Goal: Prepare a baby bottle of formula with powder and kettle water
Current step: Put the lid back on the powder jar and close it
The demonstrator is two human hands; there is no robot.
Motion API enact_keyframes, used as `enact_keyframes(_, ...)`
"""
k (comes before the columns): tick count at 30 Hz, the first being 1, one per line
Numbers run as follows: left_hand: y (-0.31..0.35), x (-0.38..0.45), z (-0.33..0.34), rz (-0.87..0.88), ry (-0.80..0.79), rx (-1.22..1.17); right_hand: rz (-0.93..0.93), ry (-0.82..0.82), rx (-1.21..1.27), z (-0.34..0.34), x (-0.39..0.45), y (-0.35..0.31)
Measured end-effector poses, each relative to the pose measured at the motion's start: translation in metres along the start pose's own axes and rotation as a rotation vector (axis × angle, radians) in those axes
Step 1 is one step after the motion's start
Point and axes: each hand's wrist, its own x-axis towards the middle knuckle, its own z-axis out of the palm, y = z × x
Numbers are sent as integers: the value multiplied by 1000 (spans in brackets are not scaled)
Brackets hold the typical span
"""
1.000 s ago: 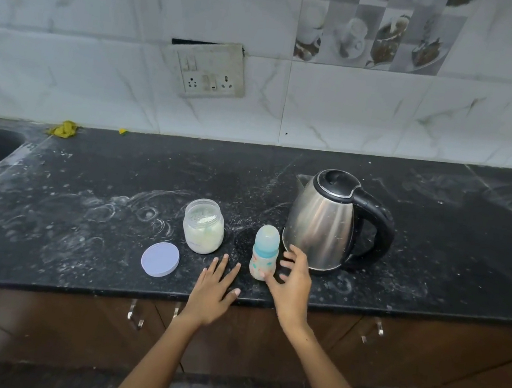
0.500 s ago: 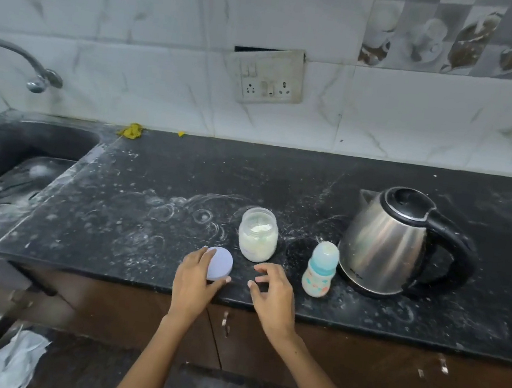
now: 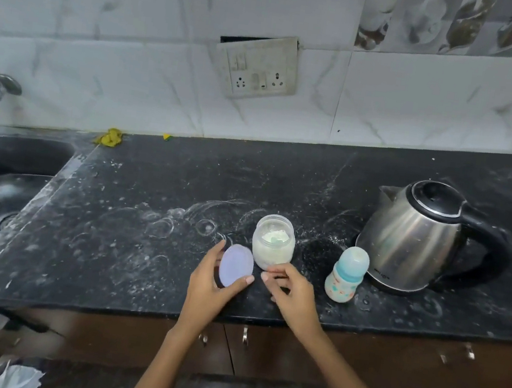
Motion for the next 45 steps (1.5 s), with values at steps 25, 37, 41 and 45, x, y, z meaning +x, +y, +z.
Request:
enact_keyframes(25,36,66,62,-76,-3,-32,-106,-209,-634,-65,93,-86)
enact_keyframes(37,16,54,65,-117,89,-116,-301,-652,-886,-43,109,-103)
enact_keyframes(41,17,54,65,-105,95,-116,-354,-814,-898,-44,114,-109)
enact_keyframes(45,16,53,65,-114,102,-133,-387,-539,-1116,-33,104,-112)
